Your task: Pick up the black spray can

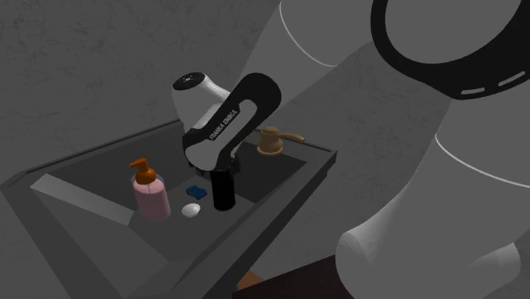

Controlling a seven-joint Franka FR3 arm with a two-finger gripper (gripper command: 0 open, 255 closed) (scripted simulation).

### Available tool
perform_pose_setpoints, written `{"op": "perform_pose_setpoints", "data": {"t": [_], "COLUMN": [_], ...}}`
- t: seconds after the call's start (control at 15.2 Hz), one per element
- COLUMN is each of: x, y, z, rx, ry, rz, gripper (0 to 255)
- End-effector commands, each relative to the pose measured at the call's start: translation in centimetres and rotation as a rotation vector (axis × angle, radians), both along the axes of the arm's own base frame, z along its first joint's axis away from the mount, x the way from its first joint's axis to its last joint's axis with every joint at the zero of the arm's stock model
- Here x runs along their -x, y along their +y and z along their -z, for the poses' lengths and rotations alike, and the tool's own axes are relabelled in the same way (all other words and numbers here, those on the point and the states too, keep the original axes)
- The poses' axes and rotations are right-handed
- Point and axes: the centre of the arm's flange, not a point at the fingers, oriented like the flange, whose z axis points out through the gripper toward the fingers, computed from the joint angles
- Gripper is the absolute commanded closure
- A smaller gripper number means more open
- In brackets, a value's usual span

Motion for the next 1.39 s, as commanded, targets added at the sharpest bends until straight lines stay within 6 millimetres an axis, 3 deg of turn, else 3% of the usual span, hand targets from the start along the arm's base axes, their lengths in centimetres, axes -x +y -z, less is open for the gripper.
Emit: {"op": "perform_pose_setpoints", "data": {"t": [0.0, 0.07, 0.66, 1.32], "x": [0.0, 0.0, 0.0, 0.0], "y": [0.0, 0.0, 0.0, 0.0], "z": [0.5, 0.5, 0.5, -4.8], "rx": [0.0, 0.0, 0.0, 0.0], "ry": [0.0, 0.0, 0.0, 0.0], "rz": [0.0, 0.0, 0.0, 0.0], "gripper": [0, 255, 255, 255]}}
